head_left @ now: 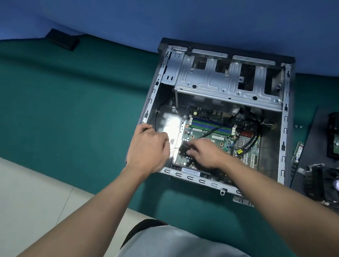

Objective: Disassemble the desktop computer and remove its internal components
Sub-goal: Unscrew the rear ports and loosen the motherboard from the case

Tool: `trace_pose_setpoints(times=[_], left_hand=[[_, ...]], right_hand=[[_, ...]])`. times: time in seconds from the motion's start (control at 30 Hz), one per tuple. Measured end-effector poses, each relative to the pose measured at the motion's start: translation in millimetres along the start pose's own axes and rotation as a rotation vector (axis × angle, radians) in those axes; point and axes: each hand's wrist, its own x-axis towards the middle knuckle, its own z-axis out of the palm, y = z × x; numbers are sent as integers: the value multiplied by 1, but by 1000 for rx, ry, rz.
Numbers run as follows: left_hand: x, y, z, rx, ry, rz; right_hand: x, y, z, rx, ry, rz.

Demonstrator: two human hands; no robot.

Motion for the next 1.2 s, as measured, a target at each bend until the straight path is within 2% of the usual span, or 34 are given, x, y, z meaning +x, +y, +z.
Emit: trace_pose_setpoints(times=[0.1, 0.17, 0.27, 0.33, 0.47, 0.6, 0.73, 1.0, 1.1, 1.2], left_hand=[[1, 3, 0, -6, -36, 6], [5, 8, -1, -62, -30, -22], [17, 21, -6, -414, -31, -141], [29, 32, -12, -665, -78, -179], [42, 47, -19, -761, -150, -87], [44, 44, -20, -694, -174, -50], [46, 35, -22, -569, -208, 113], [46, 22, -18, -142, -297, 405], [41, 22, -17, -87, -299, 386], [40, 25, -17, -206, -314, 213]], right_hand=[[-14, 1, -13, 499, 176, 160], [-28, -2, -19, 837, 236, 217], [-46, -6, -17, 1054, 300, 208], [-54, -9, -15, 1002, 353, 163], [-62, -16, -12, 954, 407, 83], [-67, -22, -11, 865, 413, 100], [-68, -24, -11, 868, 419, 87], [-69, -28, -10, 776, 392, 109], [-69, -30, -10, 736, 386, 110], [-70, -28, -9, 784, 382, 115]])
